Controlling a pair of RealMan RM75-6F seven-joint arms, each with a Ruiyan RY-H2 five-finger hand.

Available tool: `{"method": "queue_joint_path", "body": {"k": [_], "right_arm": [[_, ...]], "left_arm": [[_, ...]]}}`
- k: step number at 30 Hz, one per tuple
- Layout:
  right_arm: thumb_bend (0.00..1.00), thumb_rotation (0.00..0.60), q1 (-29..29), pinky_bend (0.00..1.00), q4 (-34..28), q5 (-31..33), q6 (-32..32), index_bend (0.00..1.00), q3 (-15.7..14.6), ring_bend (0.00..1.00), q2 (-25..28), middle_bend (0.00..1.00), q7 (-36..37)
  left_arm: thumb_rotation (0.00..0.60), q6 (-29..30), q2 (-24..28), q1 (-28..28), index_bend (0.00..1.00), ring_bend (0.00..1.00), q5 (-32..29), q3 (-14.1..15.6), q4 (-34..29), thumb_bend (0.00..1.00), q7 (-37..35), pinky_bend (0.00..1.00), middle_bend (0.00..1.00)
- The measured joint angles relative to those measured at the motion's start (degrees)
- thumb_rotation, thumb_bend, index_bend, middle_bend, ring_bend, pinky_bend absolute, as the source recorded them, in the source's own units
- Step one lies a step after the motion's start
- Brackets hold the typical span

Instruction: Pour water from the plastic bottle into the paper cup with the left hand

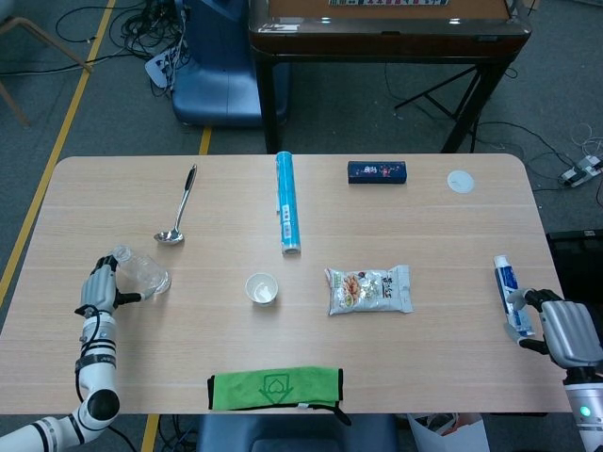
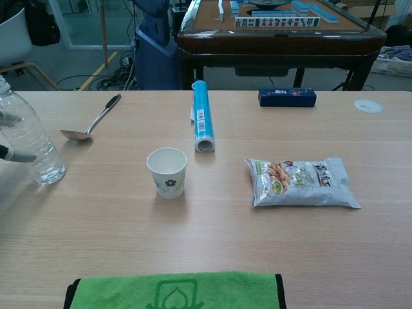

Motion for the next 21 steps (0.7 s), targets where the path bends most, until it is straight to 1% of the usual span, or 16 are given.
{"method": "queue_joint_path", "body": {"k": [4,9,13,17,21], "right_arm": [[0.23,0.600,0.0,0.66,-0.1,-0.1,0.1,0.45,0.0,0.41,0.0,0.50,-0.3],[0.23,0.600,0.0,0.66,-0.2,-0.3,0.2,0.45,-0.2,0.41,-0.2,0.50,-1.2],[0.23,0.600,-0.1,0.66,-0.4,-0.2,0.3,0.45,-0.2,0.41,-0.4,0.50,-2.1],[0.23,0.600,-0.1,0.66,-0.5,-0.1,0.4,0.45,-0.2,0.41,-0.6,0.50,-3.3],[0.23,0.600,-0.1,0.66,-0.3,0.0,0.5,0.45,-0.2,0.41,-1.1,0.50,-5.3]], "left_arm": [[0.600,1.6,2.8,0.8,0.10,0.04,1.2,2.1,-3.1,0.07,1.7,0.09,0.07],[0.600,3.9,5.9,2.3,0.10,0.04,6.5,5.6,-5.3,0.07,3.0,0.09,0.07],[0.600,6.1,8.1,3.7,0.10,0.04,12.7,9.4,-6.0,0.07,4.2,0.11,0.07],[0.600,9.3,9.8,5.4,0.10,0.04,19.5,14.0,-5.7,0.07,6.1,0.12,0.07],[0.600,11.8,10.6,7.0,0.15,0.06,24.6,18.0,-4.9,0.07,7.6,0.16,0.07]]}}
